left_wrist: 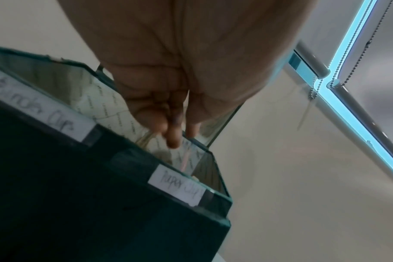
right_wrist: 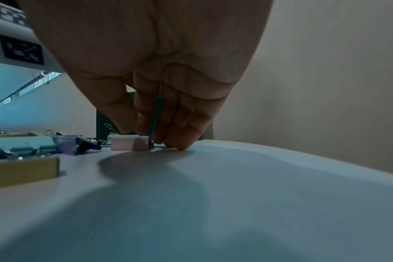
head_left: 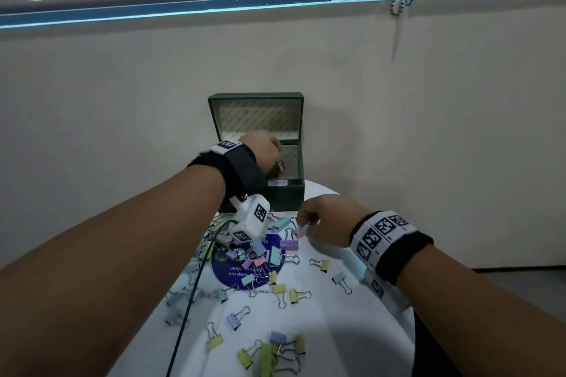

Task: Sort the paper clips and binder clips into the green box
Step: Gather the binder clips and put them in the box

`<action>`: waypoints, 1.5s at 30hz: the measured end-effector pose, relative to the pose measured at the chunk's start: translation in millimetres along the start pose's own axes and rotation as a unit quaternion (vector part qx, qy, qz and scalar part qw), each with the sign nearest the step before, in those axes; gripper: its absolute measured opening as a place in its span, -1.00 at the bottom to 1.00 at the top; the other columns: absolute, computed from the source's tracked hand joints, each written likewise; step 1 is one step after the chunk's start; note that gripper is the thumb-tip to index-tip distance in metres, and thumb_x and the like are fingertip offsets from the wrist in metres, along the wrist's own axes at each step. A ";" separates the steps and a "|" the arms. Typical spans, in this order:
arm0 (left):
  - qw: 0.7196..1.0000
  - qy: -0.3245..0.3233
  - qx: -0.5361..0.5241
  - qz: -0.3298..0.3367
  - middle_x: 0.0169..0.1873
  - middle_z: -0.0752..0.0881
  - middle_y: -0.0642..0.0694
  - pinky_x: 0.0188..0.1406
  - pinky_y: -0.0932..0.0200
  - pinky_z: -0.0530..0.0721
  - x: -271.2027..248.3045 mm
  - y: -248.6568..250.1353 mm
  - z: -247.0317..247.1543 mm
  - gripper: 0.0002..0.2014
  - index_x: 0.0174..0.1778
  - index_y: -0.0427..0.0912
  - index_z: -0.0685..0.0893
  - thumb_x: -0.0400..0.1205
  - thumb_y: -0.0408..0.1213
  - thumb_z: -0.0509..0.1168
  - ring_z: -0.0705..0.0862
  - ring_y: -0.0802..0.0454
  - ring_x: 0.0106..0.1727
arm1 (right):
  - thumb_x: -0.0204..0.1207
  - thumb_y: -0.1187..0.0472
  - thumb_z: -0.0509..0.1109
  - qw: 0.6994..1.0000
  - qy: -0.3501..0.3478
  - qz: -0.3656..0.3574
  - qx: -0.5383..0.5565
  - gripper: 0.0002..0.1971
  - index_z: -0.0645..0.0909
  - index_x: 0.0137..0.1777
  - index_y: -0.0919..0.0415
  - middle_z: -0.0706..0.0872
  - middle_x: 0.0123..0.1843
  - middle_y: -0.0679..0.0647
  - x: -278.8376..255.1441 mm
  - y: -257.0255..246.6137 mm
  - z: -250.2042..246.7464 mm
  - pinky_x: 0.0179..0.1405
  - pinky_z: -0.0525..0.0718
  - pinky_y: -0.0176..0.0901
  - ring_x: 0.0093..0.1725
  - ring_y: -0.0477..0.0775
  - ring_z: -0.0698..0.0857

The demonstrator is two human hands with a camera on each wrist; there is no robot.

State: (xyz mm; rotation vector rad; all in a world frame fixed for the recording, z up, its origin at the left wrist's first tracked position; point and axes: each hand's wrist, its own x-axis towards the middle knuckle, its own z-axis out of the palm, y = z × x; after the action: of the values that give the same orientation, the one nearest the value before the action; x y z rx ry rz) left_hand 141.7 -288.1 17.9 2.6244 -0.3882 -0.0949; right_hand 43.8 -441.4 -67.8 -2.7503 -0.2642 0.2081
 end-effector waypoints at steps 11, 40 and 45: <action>0.990 -0.004 0.099 0.097 -0.15 0.71 0.22 -0.14 0.34 0.57 -63.2 -52.7 -49.7 -0.84 0.01 0.10 0.72 0.67 -0.28 0.33 0.66 0.30 -0.12 | 0.53 0.21 0.37 0.999 0.023 0.017 0.014 -0.81 0.67 -0.01 -0.15 0.71 0.03 -0.18 -1.5 2.1 4.9 0.19 0.72 -0.08 0.07 -0.04 0.69; 0.985 0.059 0.161 -0.006 0.05 0.53 0.00 -0.05 0.05 0.59 -141.0 -170.0 -16.7 -0.87 0.12 0.02 0.51 0.68 -0.24 0.22 0.60 -0.07 -0.05 | 0.52 0.04 0.43 0.977 -0.059 -0.096 -0.179 -0.83 0.67 0.10 -0.07 0.60 0.19 -0.02 27.6 -141.2 14.0 0.12 0.71 0.00 0.13 0.08 0.63; 0.978 0.049 0.198 -0.043 0.10 0.54 -0.09 -0.07 -0.02 0.65 -139.8 -174.7 -16.1 -0.84 0.16 -0.08 0.51 0.67 -0.26 0.22 0.64 -0.14 -0.06 | 0.55 -0.04 0.47 0.975 -0.104 -0.128 -0.148 -0.70 0.70 0.27 -0.07 0.66 0.22 -0.03 29.5 -161.2 19.3 0.13 0.69 -0.05 0.16 0.06 0.67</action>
State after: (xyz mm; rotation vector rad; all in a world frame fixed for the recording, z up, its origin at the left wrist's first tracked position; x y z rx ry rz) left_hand 54.7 -93.1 -50.7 3.0237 -0.2811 0.0930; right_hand 43.9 -281.1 -28.6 -2.9468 -0.7556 0.4173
